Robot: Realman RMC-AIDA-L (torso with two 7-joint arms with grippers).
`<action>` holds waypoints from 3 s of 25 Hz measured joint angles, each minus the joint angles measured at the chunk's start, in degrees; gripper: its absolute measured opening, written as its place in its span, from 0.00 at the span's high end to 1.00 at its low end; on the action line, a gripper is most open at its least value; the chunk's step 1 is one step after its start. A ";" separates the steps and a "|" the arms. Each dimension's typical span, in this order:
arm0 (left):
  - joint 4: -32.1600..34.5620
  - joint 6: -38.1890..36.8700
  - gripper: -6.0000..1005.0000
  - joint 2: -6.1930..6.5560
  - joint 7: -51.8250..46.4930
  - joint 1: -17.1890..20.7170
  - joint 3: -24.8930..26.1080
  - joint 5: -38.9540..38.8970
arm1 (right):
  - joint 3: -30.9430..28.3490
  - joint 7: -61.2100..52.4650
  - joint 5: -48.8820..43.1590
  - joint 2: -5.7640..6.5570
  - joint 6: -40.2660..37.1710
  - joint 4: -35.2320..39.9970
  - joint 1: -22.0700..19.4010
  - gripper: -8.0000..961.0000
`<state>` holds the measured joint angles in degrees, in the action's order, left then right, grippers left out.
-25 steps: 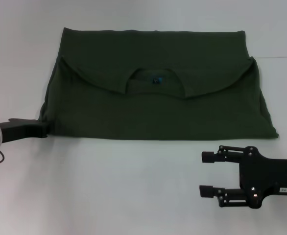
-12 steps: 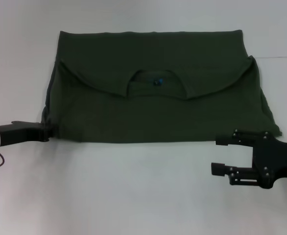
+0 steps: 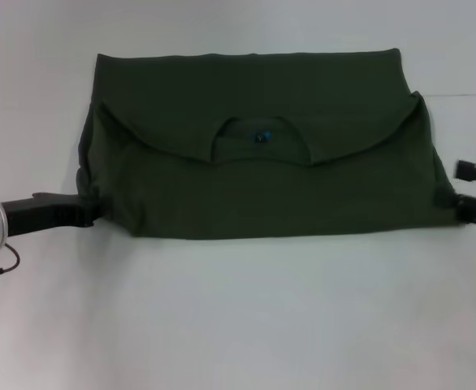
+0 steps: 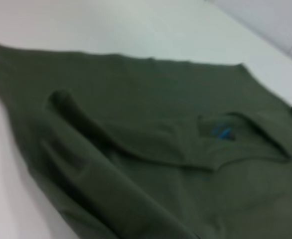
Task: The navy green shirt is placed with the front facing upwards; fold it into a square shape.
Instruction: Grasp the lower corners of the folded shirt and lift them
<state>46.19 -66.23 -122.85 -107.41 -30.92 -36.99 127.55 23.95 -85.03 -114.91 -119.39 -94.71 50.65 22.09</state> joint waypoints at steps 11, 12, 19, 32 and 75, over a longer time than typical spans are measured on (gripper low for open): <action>0.75 -0.72 0.94 -0.20 1.05 0.12 -0.08 -1.33 | -1.62 -7.66 -2.39 0.31 15.12 0.11 -4.54 0.18; 0.69 -0.65 0.94 -0.24 1.14 0.09 -0.15 -1.35 | -1.62 -7.56 -2.53 0.17 16.20 -0.02 -4.58 0.18; 0.44 -0.55 0.94 -0.23 1.78 -0.08 -0.02 -1.65 | -0.95 -4.67 -3.00 -0.10 22.44 -4.36 -2.76 0.18; 0.35 0.10 0.94 -0.46 1.85 0.04 -0.03 -1.87 | 4.36 -3.55 -6.41 -0.24 29.49 -8.02 0.51 0.18; 0.39 0.84 0.94 -0.64 1.85 -0.30 -0.10 -1.86 | 9.36 -7.08 -10.23 -0.07 36.17 -9.76 3.36 0.71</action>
<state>46.58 -65.39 -123.48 -105.55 -31.22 -37.09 125.68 33.31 -92.11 -125.14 -119.46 -58.54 40.88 25.45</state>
